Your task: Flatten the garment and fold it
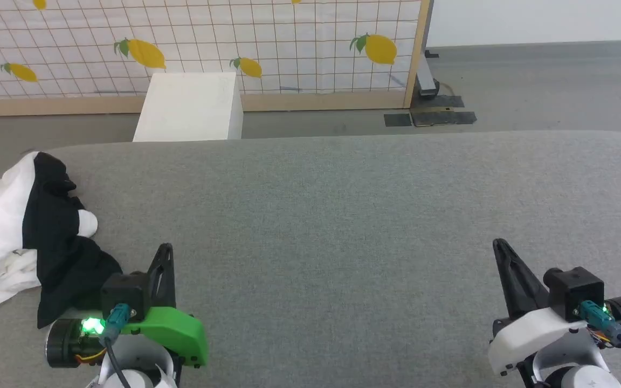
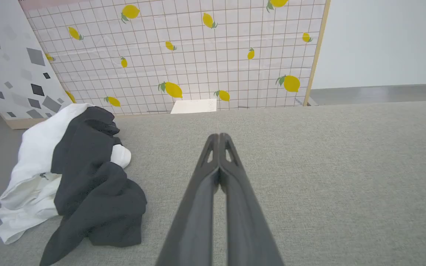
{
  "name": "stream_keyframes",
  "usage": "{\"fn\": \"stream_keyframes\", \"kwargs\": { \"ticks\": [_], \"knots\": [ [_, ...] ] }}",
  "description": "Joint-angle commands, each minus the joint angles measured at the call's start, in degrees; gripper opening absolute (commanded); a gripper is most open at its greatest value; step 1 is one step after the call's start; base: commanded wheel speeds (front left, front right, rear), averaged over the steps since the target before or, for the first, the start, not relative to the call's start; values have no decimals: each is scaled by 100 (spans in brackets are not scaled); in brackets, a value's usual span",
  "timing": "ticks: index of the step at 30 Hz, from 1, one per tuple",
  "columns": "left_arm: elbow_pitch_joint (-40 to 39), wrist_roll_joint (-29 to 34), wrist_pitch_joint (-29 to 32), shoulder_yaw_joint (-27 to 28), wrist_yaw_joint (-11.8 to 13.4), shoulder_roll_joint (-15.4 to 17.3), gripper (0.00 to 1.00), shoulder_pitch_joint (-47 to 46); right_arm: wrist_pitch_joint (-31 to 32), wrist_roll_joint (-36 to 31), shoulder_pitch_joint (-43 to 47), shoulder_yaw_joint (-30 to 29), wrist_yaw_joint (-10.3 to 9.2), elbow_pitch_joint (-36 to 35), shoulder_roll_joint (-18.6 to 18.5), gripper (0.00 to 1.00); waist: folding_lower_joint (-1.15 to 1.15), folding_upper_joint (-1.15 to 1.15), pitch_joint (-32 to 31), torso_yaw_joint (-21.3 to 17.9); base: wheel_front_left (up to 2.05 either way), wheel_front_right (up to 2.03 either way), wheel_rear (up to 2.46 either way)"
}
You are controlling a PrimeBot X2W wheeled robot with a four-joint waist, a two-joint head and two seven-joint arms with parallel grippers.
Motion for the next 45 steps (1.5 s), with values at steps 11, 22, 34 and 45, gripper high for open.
{"fn": "stream_keyframes", "kwargs": {
  "ticks": [11, 22, 34, 45],
  "knots": [
    [-15, 60, 8, 17, 39, -26, 0, 61, -1, -28, -89, 7, -10, 12, 6, 0, 0, 0, 0, 0, 0, 0, 0],
    [29, -38, -24, -49, 16, 0, 100, -24, -19, 23, -4, -14, 1, 9, 0, 100, 0, 0, 1, 1, 0, 0, 0],
    [213, -171, -172, -169, 109, 8, 100, -151, -116, 79, -11, -62, 0, 58, 1, 100, 0, 0, 1, 149, 0, 0, 0],
    [325, -309, -306, -201, 214, 40, 100, -221, -227, 153, -58, -88, -1, 97, 1, 100, 0, 0, 10, 533, 0, 0, 0]
  ]
}}
